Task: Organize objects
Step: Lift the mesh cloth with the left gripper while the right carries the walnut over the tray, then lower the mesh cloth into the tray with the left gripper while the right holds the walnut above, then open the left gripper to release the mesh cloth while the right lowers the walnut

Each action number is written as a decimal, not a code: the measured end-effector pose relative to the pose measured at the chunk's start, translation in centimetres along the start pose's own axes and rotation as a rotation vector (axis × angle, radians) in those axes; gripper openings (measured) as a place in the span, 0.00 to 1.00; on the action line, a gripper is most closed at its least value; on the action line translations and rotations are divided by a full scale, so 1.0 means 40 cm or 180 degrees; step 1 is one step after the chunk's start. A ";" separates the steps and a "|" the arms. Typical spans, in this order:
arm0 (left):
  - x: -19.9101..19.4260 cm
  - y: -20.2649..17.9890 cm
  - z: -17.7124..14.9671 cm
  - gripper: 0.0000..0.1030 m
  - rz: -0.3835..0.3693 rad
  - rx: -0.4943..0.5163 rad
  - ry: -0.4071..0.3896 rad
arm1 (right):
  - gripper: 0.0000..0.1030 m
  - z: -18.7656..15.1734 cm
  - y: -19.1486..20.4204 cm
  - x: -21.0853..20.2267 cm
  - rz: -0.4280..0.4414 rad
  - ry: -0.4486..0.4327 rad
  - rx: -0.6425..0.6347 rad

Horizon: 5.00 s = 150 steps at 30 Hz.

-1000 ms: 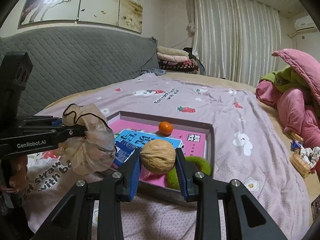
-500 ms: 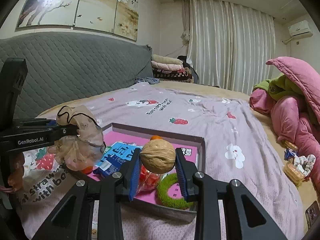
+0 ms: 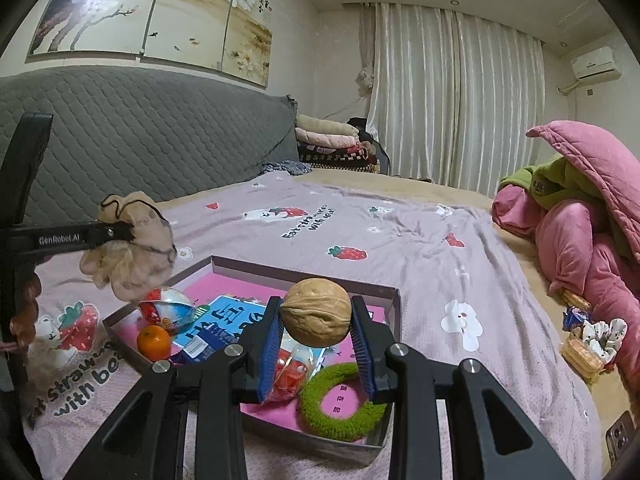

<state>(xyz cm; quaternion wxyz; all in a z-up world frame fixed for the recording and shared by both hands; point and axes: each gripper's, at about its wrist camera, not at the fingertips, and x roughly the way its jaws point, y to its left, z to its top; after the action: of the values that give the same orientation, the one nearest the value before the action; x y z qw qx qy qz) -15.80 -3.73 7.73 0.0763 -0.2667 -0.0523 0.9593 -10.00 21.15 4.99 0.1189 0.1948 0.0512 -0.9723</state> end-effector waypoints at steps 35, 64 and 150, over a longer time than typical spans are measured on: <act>0.151 0.057 -0.026 0.23 0.0072 -0.0171 0.0318 | 0.33 -0.022 -0.033 0.137 -0.0109 0.0341 0.0023; 0.264 0.010 -0.040 0.23 -0.0006 -0.0067 0.0570 | 0.33 -0.030 -0.044 0.224 -0.0054 0.0613 0.0023; 0.374 0.084 -0.004 0.47 -0.0423 -0.0745 0.1638 | 0.34 -0.061 -0.069 0.330 -0.0032 0.1472 0.0148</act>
<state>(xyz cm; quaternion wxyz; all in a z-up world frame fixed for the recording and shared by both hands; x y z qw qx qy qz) -28.75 -4.43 -0.41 0.1183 -0.5043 -0.1589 0.8405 -21.63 21.37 -2.26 0.0946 0.4149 0.0557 -0.9032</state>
